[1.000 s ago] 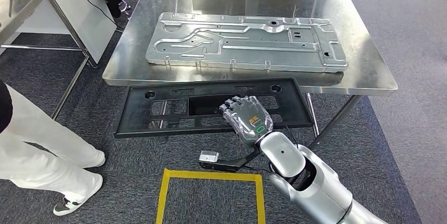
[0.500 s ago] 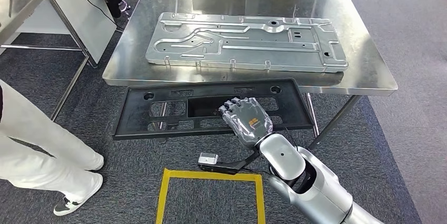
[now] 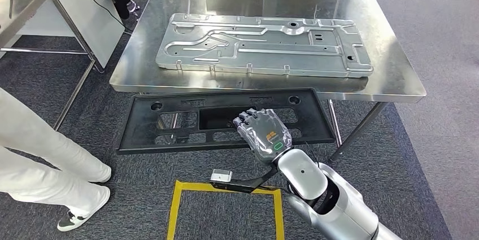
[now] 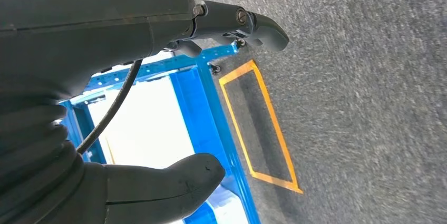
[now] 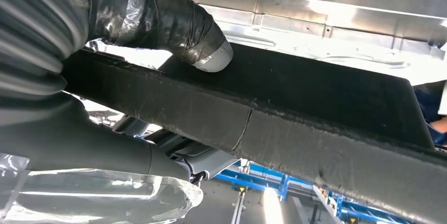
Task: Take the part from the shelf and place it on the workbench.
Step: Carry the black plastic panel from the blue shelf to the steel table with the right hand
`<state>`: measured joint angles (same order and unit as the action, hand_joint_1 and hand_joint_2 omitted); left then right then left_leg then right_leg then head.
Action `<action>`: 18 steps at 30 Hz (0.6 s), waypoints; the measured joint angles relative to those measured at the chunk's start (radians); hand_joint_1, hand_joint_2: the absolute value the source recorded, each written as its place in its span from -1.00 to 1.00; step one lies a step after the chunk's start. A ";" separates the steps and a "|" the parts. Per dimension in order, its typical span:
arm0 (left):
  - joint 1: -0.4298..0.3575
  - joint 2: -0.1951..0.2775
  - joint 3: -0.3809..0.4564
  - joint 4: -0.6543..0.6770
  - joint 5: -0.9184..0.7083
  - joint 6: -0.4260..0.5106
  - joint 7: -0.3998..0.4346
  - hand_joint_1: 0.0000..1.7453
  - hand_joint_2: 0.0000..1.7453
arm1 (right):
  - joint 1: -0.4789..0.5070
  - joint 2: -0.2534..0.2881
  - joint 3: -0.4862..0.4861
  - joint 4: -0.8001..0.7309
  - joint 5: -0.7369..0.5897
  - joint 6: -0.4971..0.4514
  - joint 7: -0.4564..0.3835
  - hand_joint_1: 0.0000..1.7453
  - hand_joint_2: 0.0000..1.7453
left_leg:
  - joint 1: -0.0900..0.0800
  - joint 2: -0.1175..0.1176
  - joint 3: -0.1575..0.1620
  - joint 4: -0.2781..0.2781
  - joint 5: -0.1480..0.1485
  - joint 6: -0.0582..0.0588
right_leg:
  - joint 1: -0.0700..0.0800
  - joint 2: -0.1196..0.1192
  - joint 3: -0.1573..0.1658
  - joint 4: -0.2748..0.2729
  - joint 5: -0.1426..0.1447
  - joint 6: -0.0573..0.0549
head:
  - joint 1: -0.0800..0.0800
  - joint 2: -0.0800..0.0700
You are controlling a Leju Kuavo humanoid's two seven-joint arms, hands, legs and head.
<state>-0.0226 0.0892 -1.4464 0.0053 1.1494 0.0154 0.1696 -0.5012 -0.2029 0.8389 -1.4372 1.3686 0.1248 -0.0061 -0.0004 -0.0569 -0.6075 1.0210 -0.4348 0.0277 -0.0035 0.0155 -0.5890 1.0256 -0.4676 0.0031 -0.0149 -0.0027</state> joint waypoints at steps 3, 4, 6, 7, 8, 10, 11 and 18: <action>0.000 0.000 0.000 0.000 0.002 0.001 0.011 -1.00 1.00 | 0.008 0.000 0.000 -0.019 0.005 0.003 0.001 1.00 1.00 | 0.000 0.000 0.000 0.000 0.000 0.000 | 0.000 0.000 0.000 0.000 0.000 0.000 | 0.000 0.000; 0.000 0.000 0.000 0.000 0.003 0.000 0.013 -1.00 1.00 | 0.011 0.000 0.000 -0.025 0.007 0.004 0.002 1.00 1.00 | 0.000 0.000 0.000 0.000 0.000 0.000 | 0.000 0.000 0.000 0.000 0.000 0.000 | 0.000 0.000; 0.000 0.000 0.000 0.000 0.005 0.000 0.016 -1.00 1.00 | 0.015 0.000 0.000 -0.034 0.010 0.005 0.002 1.00 1.00 | 0.000 0.000 0.000 0.000 0.000 0.000 | 0.000 0.000 0.000 0.000 0.000 0.000 | 0.000 0.000; 0.000 0.000 0.000 0.000 0.006 0.000 0.016 -1.00 1.00 | 0.016 0.000 0.000 -0.037 0.010 0.006 0.002 1.00 1.00 | 0.000 0.000 0.000 0.000 0.000 0.000 | 0.000 0.000 0.000 0.000 0.000 0.000 | 0.000 0.000; 0.000 0.000 0.000 0.000 0.006 0.000 0.016 -1.00 1.00 | 0.017 0.000 0.000 -0.039 0.011 0.006 0.002 1.00 1.00 | 0.000 0.000 0.000 0.000 0.000 0.000 | 0.000 0.000 0.000 0.000 0.000 0.000 | 0.000 0.000; 0.000 0.000 0.000 0.000 0.006 0.000 0.016 -1.00 1.00 | 0.019 0.000 0.000 -0.043 0.011 0.006 0.002 1.00 1.00 | 0.000 0.000 0.000 0.000 0.000 0.000 | 0.000 0.000 0.000 0.000 0.000 0.000 | 0.000 0.000; 0.000 0.000 0.000 0.000 0.007 0.000 0.017 -1.00 1.00 | 0.020 0.000 0.000 -0.045 0.011 0.006 0.002 1.00 1.00 | 0.000 0.000 0.000 0.000 0.000 0.000 | 0.000 0.000 0.000 0.000 0.000 0.000 | 0.000 0.000; 0.000 0.000 0.000 0.000 0.007 0.000 0.017 -1.00 1.00 | 0.021 0.000 0.000 -0.049 0.011 0.006 0.002 1.00 1.00 | 0.000 0.000 0.000 0.000 0.000 0.000 | 0.000 0.000 0.000 0.000 0.000 0.000 | 0.000 0.000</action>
<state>-0.0228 0.0889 -1.4462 0.0053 1.1566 0.0149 0.1865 -0.4799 -0.2029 0.8389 -1.4861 1.3796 0.1308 -0.0046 -0.0004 -0.0569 -0.6075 1.0210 -0.4350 0.0278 -0.0035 0.0156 -0.5891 1.0256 -0.4677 0.0030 -0.0149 -0.0027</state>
